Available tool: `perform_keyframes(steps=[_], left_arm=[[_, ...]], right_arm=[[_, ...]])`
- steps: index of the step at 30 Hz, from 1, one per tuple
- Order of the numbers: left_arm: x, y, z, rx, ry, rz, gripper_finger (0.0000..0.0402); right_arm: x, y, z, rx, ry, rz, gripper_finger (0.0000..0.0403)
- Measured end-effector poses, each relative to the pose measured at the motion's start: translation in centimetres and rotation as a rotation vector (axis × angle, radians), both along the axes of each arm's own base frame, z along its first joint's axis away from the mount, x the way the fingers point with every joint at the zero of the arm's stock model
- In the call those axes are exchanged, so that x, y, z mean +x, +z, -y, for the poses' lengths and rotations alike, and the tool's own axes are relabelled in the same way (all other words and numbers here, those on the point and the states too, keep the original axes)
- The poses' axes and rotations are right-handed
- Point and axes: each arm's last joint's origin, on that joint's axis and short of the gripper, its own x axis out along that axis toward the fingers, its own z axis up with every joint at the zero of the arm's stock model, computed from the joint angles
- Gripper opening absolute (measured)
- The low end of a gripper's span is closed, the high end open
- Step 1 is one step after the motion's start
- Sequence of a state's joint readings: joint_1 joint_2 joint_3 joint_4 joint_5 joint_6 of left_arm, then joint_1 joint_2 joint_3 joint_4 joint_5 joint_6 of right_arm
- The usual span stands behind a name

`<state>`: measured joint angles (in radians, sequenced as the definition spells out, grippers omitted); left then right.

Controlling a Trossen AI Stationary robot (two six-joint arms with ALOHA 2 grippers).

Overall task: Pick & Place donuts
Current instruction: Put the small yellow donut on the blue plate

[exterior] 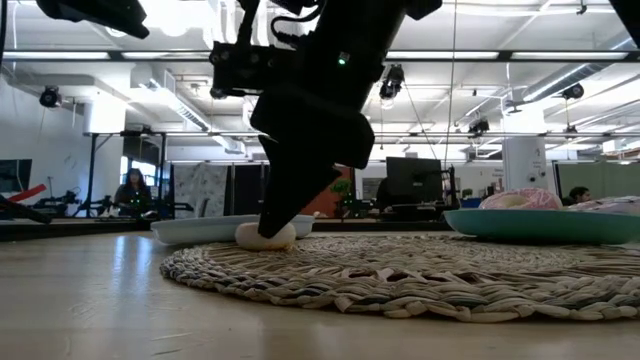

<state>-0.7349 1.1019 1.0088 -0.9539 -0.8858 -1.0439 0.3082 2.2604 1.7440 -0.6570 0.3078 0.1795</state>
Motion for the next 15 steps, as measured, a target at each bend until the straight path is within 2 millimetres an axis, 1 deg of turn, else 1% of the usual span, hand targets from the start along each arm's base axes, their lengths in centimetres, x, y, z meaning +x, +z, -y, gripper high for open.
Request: perform_keyframes(steps=[5,11,15], left_arm=[[0.00,0.01,-0.01,0.001,0.005,0.005,0.0119],[0.00,0.03,-0.03,0.002,0.013,0.012,0.0119],[0.00,0.03,-0.04,0.000,0.018,0.016,0.0119]], right_arm=[[-0.07,-0.22,0.00,0.022,0.007,-0.008,0.0129],[-0.01,-0.22,0.10,0.027,0.005,-0.006,0.0098],[-0.15,-0.74,0.21,0.053,0.015,-0.018,0.0081]])
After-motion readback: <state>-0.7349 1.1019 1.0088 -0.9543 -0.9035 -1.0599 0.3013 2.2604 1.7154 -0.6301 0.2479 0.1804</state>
